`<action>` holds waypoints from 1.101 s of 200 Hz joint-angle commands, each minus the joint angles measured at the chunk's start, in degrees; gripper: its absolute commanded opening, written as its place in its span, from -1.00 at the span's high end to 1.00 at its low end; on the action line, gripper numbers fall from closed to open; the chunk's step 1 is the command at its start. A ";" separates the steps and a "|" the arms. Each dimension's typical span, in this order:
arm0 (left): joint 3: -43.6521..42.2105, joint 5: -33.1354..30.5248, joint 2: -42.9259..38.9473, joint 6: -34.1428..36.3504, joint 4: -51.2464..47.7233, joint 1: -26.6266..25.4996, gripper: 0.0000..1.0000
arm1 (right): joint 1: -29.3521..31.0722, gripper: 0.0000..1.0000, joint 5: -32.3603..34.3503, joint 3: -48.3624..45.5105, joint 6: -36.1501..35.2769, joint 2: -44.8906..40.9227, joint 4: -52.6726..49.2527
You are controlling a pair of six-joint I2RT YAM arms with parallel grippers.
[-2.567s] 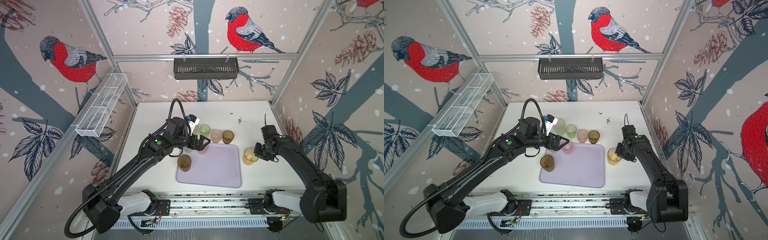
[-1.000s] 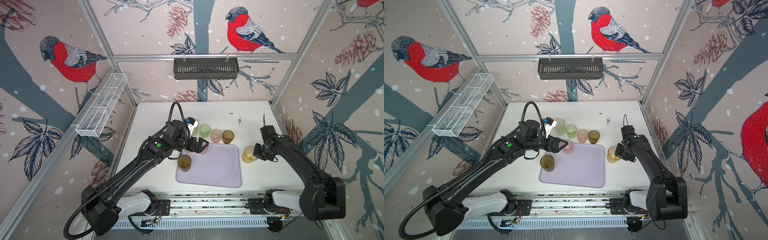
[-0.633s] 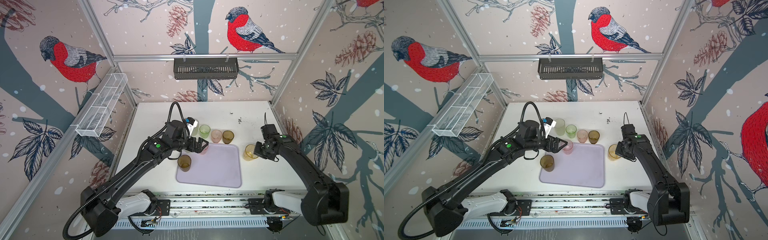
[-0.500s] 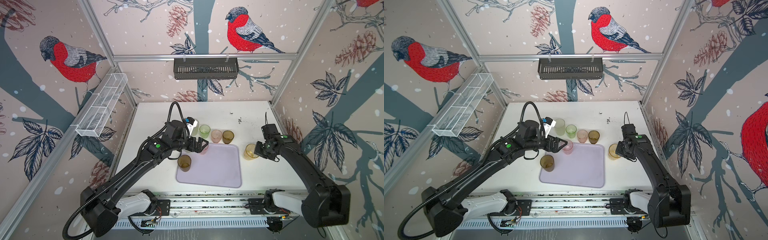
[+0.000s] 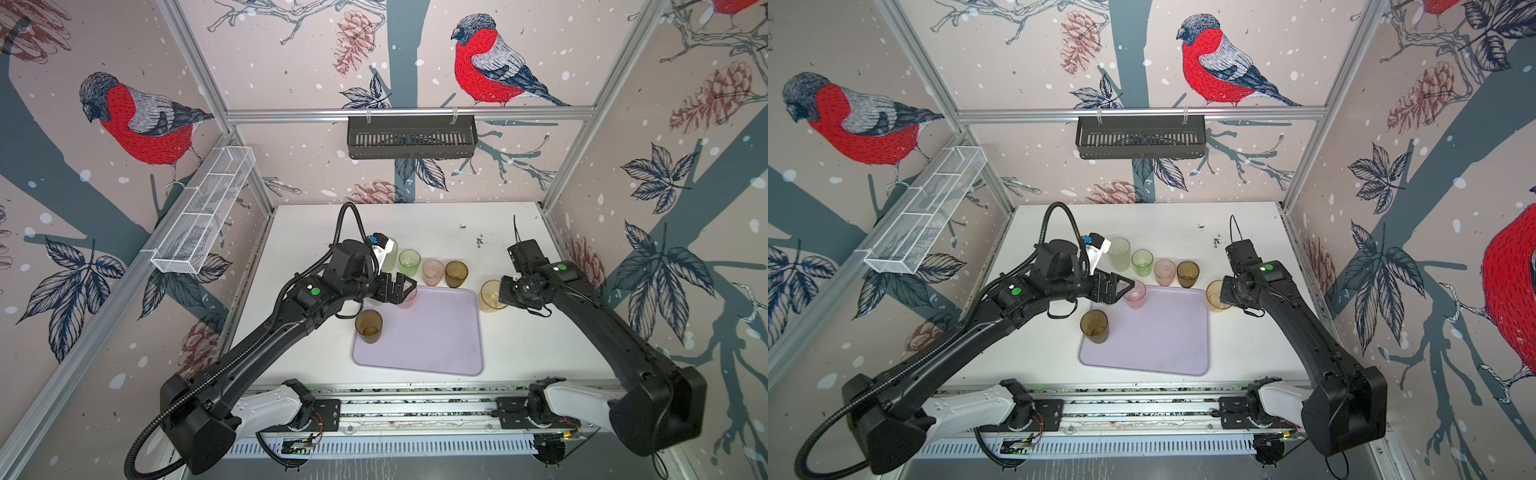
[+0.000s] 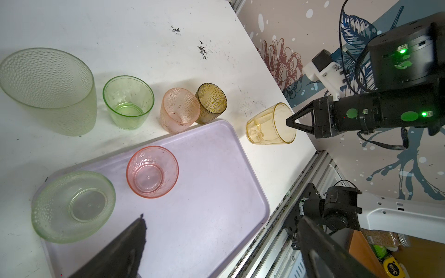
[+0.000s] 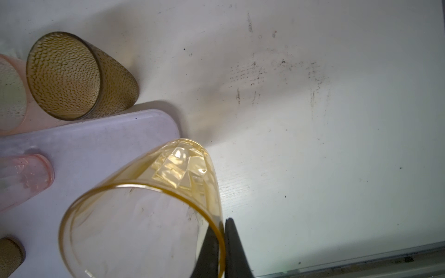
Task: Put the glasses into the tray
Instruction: 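Lift the yellow cup with the right gripper and carry it over the tray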
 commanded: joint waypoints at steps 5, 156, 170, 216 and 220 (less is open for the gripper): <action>0.58 -1.14 -0.11 0.27 -0.46 0.18 -0.95 | 2.68 0.99 3.55 1.92 1.20 1.02 -2.25; 0.94 -3.81 -0.50 -2.46 -3.29 4.11 -0.95 | 13.78 0.99 4.69 14.03 -1.93 14.54 -3.28; 0.96 -3.89 -0.67 -2.60 -3.46 4.30 -0.95 | 14.67 0.99 4.57 14.97 -2.13 15.91 -3.36; 0.85 -4.50 -1.29 -2.97 -4.10 4.71 -0.95 | 17.65 0.99 4.71 17.26 -2.67 19.72 -2.70; 0.80 -4.58 -1.37 -3.01 -4.08 4.84 -0.95 | 17.89 0.99 4.69 17.37 -2.68 20.06 -2.59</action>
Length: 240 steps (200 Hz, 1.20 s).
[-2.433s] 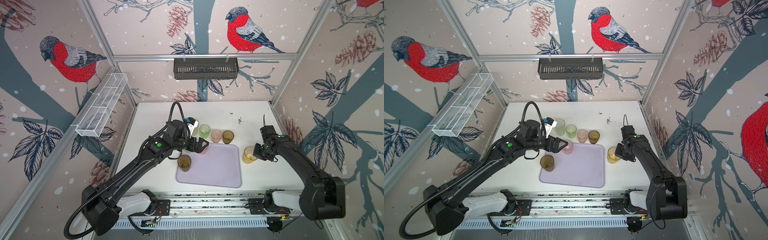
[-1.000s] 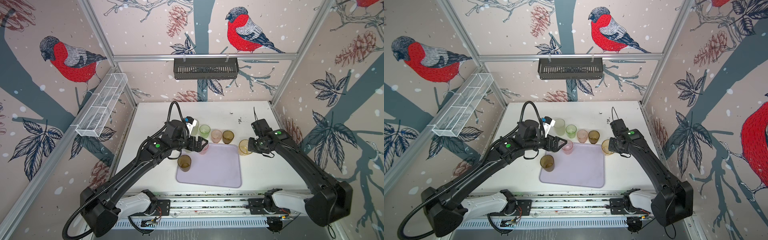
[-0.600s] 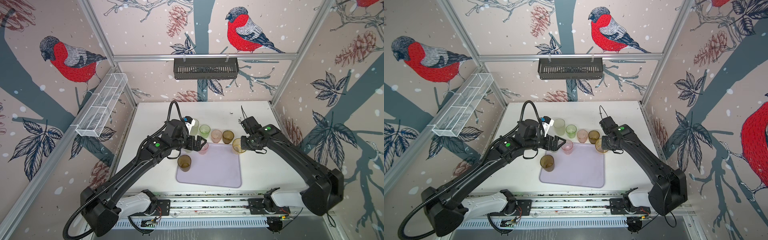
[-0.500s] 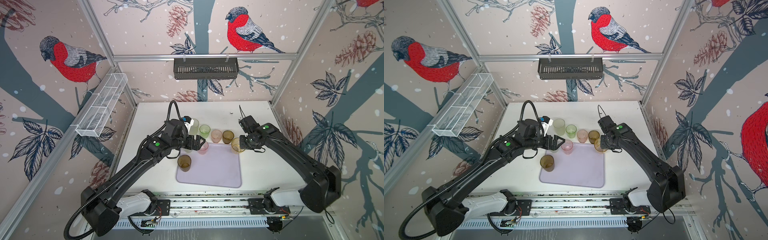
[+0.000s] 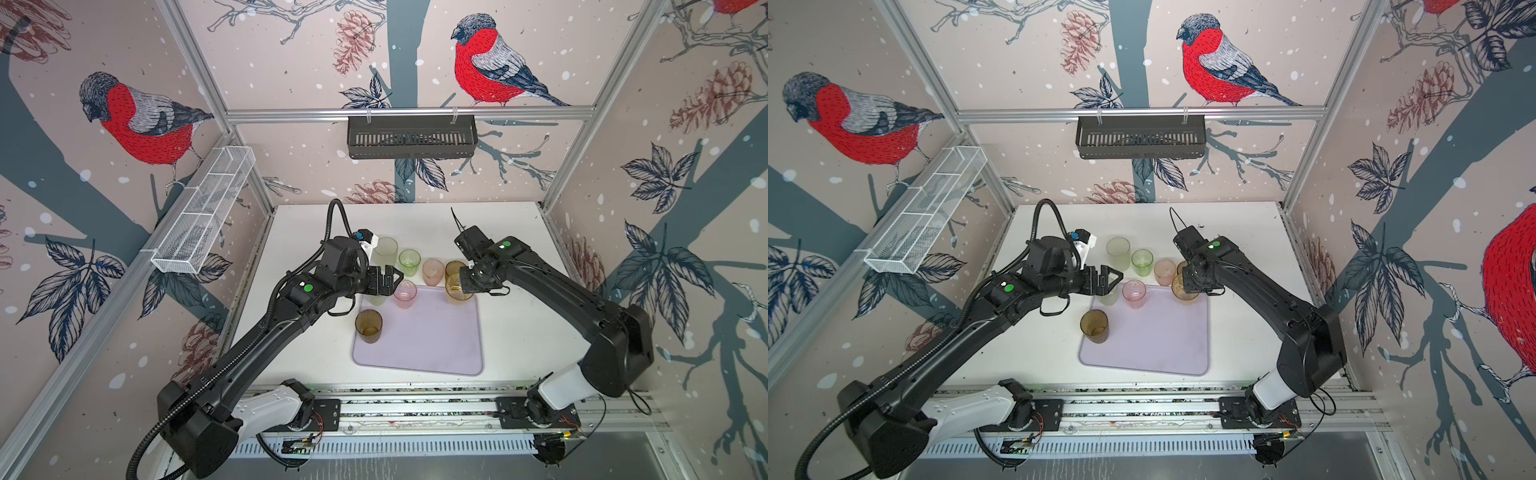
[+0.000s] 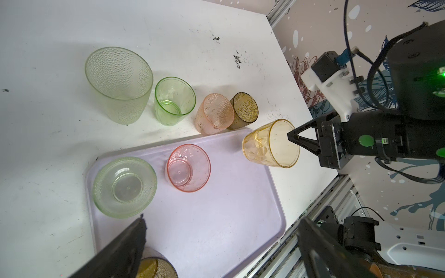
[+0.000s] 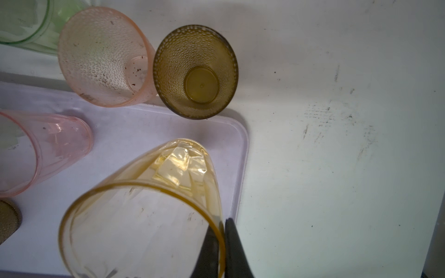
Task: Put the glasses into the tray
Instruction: 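Lift the yellow cup with the right gripper and carry it over the tray, then lower the yellow cup onto the tray beside the pink cup with the right gripper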
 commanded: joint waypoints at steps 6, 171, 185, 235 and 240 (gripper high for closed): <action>0.02 -0.63 -0.66 -0.28 -0.46 0.34 -0.95 | 1.41 0.99 0.44 1.27 -0.62 1.69 -0.01; -1.55 1.08 -3.01 1.66 -1.42 1.18 -0.95 | 4.39 1.00 -2.05 5.23 -1.46 10.14 2.82; -1.59 1.10 -3.03 1.55 -1.33 1.18 -0.95 | 4.47 0.99 -2.28 5.43 -1.50 10.59 3.02; -1.64 0.99 -2.98 1.45 -1.28 1.31 -0.95 | 4.57 0.99 -2.82 5.63 -1.54 11.49 3.65; -1.66 1.00 -2.98 1.49 -1.24 1.27 -0.95 | 4.46 0.99 -2.82 5.61 -1.57 11.54 3.80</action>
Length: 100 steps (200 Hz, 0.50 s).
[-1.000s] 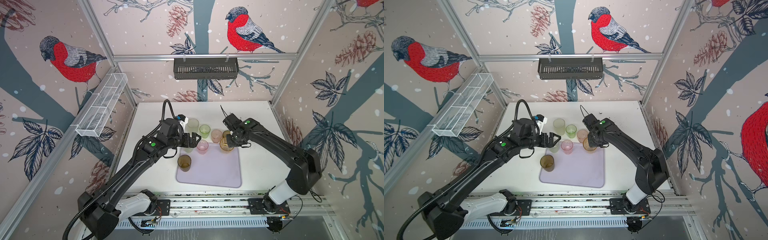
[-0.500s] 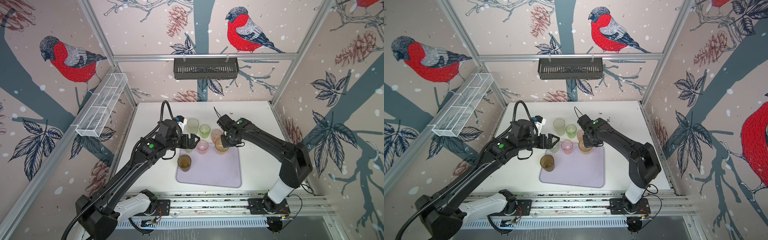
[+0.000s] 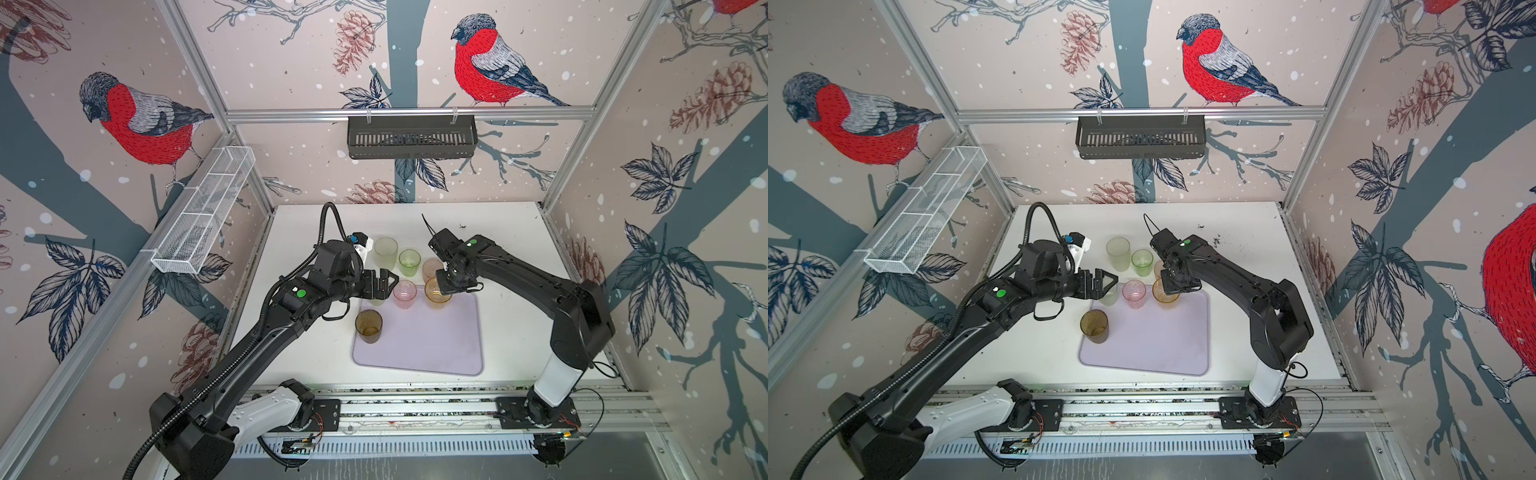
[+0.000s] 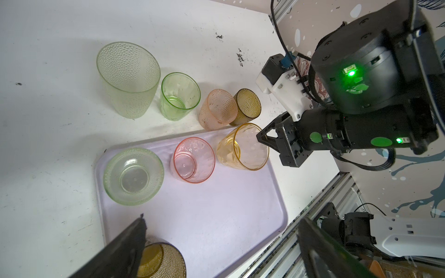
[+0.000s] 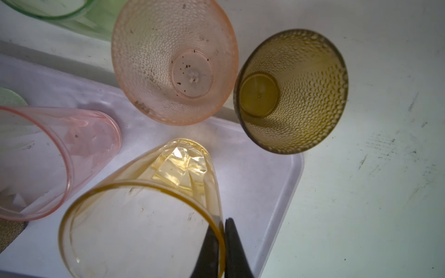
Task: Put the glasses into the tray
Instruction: 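Lower the yellow cup onto the tray beside the pink cup with the right gripper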
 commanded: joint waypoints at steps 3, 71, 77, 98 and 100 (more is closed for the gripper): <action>-0.11 0.50 -0.19 0.34 0.31 0.14 -0.95 | -0.03 0.99 -0.34 0.21 -0.19 0.32 0.64; 0.05 0.51 -0.05 0.34 0.33 0.16 -0.95 | 0.03 1.00 -0.79 0.01 -0.18 1.36 1.27; -0.01 0.51 -0.03 0.34 0.34 0.10 -0.95 | 0.15 1.00 -0.86 0.01 -0.13 1.40 1.30; 0.06 0.51 0.00 0.34 0.36 0.11 -0.95 | 0.11 1.00 -1.01 0.01 -0.14 1.66 1.42; 0.06 0.47 -0.06 0.29 0.39 0.09 -0.95 | 0.11 0.99 -1.01 0.01 -0.18 1.71 1.39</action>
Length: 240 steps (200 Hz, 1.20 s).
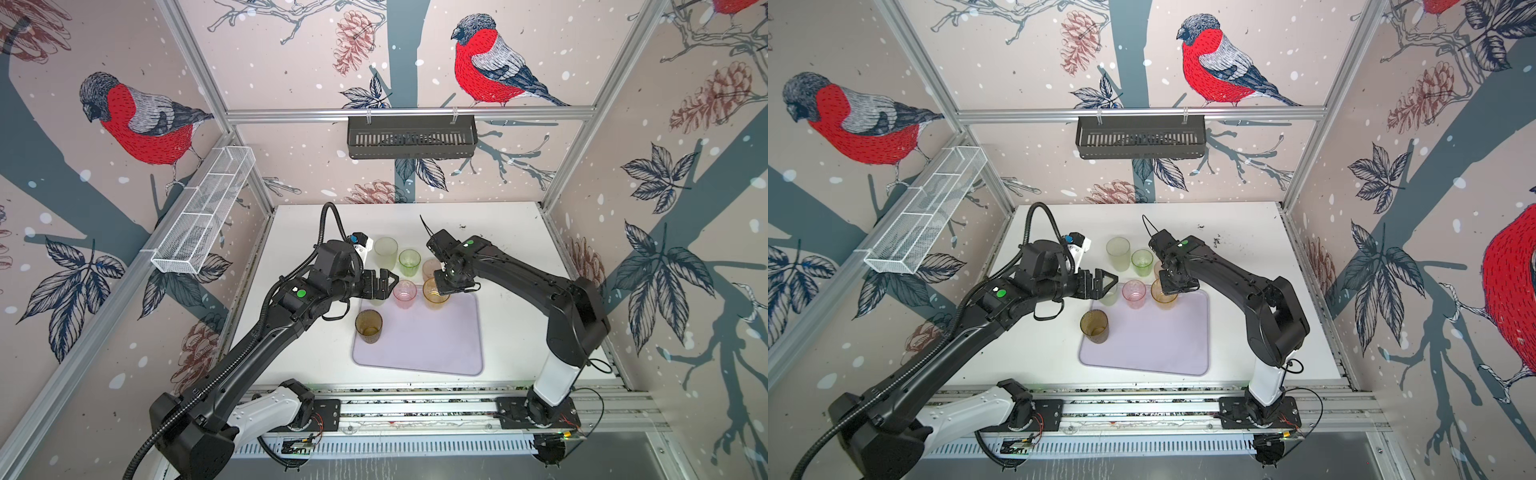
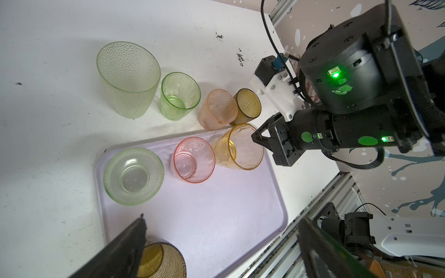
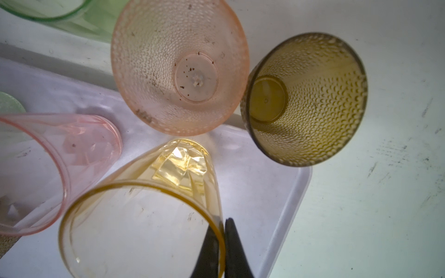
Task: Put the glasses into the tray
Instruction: 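Lower the yellow cup onto the tray beside the pink cup with the right gripper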
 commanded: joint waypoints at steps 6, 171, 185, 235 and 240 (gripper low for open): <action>0.07 0.51 -0.02 0.31 0.40 0.13 -0.95 | 0.12 1.00 -0.59 0.19 0.03 0.27 0.00; 1.05 0.46 0.34 0.64 -0.04 0.19 -0.95 | 0.11 0.97 -1.30 -0.74 -0.54 0.60 1.11; 1.11 0.42 0.36 0.66 -0.13 0.14 -0.95 | 0.11 0.96 -1.19 -0.74 -0.65 0.59 1.07; 1.30 0.47 0.55 0.67 -0.04 0.15 -0.95 | 0.11 0.93 -1.04 -0.83 -0.91 0.95 1.25; 1.30 0.42 0.53 0.60 -0.05 0.21 -0.95 | 0.11 0.93 -1.03 -0.81 -0.92 1.00 1.24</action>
